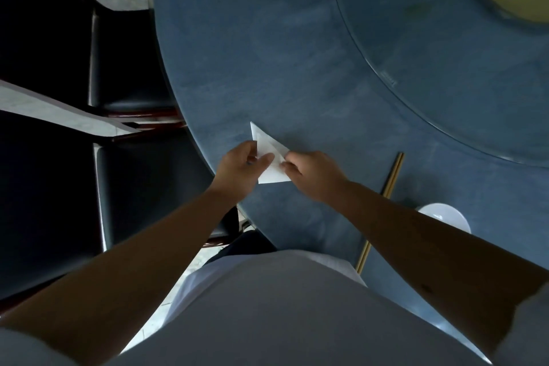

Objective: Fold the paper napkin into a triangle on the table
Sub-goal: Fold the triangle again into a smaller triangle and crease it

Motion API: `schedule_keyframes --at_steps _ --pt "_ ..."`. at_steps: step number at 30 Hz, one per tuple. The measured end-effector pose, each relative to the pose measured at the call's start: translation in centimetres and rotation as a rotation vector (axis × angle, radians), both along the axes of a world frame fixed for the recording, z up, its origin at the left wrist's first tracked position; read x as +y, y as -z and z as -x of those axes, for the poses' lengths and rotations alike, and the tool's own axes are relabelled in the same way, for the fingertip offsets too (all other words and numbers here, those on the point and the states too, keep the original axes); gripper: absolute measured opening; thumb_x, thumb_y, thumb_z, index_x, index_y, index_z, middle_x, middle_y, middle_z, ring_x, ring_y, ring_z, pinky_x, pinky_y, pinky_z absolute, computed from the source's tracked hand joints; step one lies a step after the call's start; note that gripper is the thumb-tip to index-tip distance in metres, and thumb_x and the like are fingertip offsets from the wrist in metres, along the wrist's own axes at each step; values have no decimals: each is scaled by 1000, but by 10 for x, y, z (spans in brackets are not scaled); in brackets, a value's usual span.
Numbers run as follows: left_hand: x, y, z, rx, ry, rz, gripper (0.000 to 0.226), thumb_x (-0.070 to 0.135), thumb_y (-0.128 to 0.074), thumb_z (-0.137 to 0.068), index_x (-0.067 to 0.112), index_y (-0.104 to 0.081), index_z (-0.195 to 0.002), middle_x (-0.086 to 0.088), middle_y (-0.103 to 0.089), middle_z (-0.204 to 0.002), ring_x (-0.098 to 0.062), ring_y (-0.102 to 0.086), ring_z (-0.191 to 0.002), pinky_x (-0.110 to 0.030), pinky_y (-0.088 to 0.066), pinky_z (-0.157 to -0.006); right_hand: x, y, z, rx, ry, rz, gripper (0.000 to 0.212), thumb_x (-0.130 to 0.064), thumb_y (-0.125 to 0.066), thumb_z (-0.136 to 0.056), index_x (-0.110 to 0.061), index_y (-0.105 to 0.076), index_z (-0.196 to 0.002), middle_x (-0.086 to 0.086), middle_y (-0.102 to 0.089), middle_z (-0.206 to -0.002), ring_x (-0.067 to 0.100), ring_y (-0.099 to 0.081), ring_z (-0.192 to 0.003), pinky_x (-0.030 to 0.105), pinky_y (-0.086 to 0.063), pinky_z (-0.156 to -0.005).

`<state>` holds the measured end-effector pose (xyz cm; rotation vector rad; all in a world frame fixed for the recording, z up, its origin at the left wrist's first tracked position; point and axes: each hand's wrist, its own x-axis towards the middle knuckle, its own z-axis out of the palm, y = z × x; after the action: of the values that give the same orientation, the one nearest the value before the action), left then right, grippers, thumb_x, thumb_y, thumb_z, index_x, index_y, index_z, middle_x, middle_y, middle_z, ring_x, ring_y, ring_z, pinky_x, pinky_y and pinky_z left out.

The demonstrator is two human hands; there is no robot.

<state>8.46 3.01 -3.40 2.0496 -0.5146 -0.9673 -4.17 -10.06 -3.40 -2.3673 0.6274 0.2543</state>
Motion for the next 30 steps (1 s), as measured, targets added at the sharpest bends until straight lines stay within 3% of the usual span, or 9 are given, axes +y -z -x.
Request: schedule_keyframes --at_steps 4,7,10,14,19,24,27,30 --pt "-15 3 -12 8 -93 -4 8 27 -65 -87 22 -67 -81 9 -67 -68 -2 -58 -55 -17 -44 -51 -5 3 -1 39 13 3 27 -35 -49 -94 -18 -43 -74 -2 -42 -60 32 -51 -65 35 -41 -62" --pt "-21 8 -20 -33 -136 -92 10 31 -63 -85 25 -66 -78 9 -63 -61 1 -52 -45 -16 -41 -41 -6 6 3 82 64 7 28 -43 -50 -90 -18 -58 -100 4 -62 -81 29 -56 -78 33 -41 -66" --pt "-24 11 -27 -59 -144 -164 11 33 -63 -84 27 -65 -75 9 -62 -59 -1 -54 -46 -21 -44 -42 -5 11 9 93 112 18 37 -44 -51 -87 -25 -57 -118 5 -69 -104 29 -62 -94 35 -47 -75" --pt "-25 16 -35 -107 -127 -204 14 31 -62 -84 26 -61 -71 10 -60 -59 -4 -54 -52 -22 -43 -47 -3 16 18 94 220 19 43 -37 -55 -89 -25 -52 -130 11 -63 -115 31 -57 -105 40 -46 -87" --pt "-26 18 -39 -185 -69 -204 29 33 -58 -87 14 -53 -66 6 -49 -51 0 -44 -40 -12 -27 -35 0 11 28 -2 284 69 31 -26 -61 -88 -16 -61 -117 14 -65 -106 34 -58 -101 41 -46 -84" --pt "-29 18 -41 -208 -56 -187 27 35 -63 -85 22 -54 -63 10 -50 -50 1 -46 -43 -10 -29 -38 4 11 32 -61 305 152 10 -18 -62 -85 -15 -67 -93 8 -66 -87 31 -57 -88 31 -38 -70" --pt "-32 20 -43 -224 -64 -185 22 33 -67 -83 23 -58 -66 11 -54 -56 0 -48 -50 -10 -32 -43 4 16 35 -35 299 140 8 -19 -58 -87 -18 -66 -88 3 -66 -86 28 -55 -90 30 -34 -72" --pt "-33 21 -44 -229 -49 -184 22 34 -63 -85 20 -60 -69 8 -56 -57 -3 -49 -53 -18 -36 -47 2 20 37 -16 286 138 10 -22 -55 -89 -20 -64 -86 0 -66 -86 24 -52 -90 28 -32 -71"
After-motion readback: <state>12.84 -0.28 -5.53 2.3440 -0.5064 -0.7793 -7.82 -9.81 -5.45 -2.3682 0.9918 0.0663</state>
